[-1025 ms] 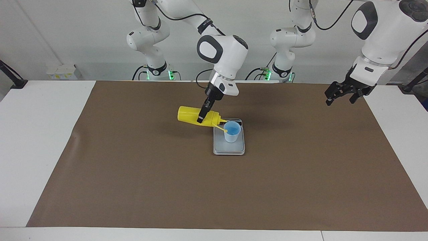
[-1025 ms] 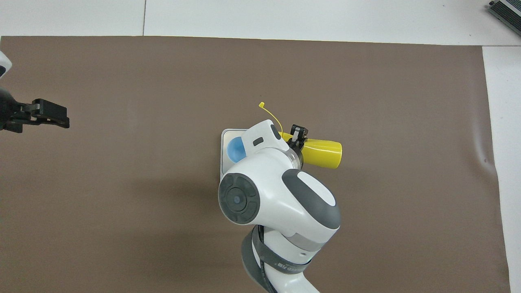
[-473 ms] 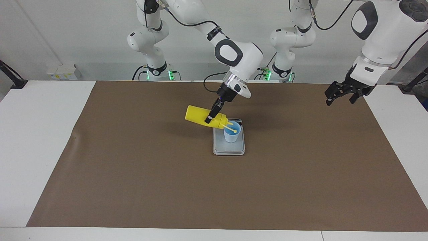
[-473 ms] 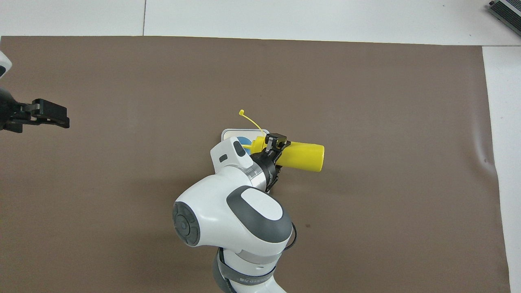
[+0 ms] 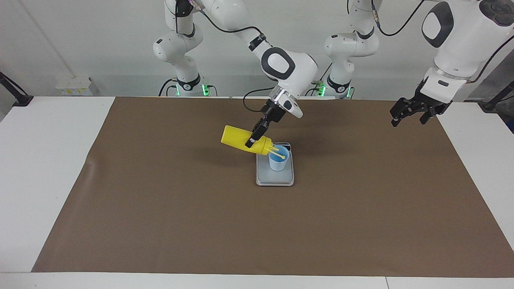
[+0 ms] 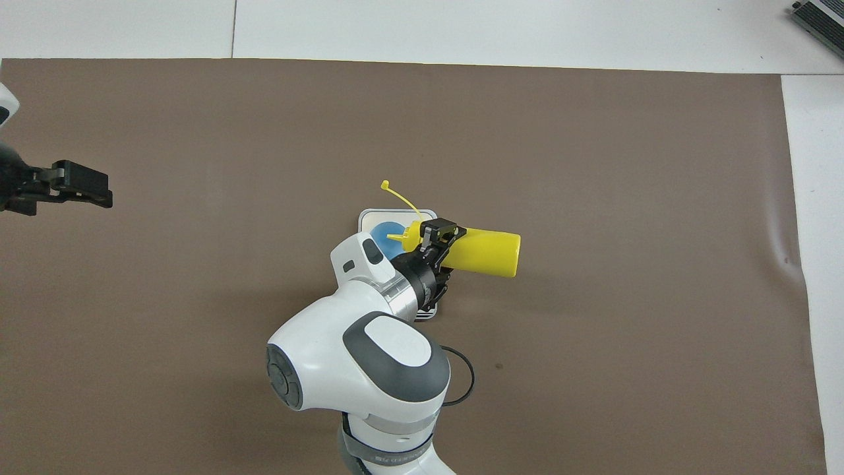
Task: Pour seasoning into cup on scale with both arms
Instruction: 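Tilt the yellow bottle nozzle down over the blue cup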
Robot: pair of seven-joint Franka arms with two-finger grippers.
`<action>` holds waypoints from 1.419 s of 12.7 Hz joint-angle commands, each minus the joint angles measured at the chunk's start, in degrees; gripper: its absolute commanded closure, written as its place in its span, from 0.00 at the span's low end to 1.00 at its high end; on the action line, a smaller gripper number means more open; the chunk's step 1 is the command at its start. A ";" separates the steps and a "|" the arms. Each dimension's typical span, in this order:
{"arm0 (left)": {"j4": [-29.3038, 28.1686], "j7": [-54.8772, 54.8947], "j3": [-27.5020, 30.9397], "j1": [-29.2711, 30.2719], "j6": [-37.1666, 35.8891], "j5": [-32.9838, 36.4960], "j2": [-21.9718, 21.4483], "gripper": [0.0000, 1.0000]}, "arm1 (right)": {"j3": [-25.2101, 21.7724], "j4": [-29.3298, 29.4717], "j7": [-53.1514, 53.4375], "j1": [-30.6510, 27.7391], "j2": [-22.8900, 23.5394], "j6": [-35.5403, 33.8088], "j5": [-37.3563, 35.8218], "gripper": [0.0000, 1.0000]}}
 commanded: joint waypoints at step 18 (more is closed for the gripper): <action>-1.01 -0.45 -0.09 0.41 -0.43 -0.86 -1.11 0.00 | 0.13 -3.92 8.69 -0.67 -3.44 0.10 -3.46 1.00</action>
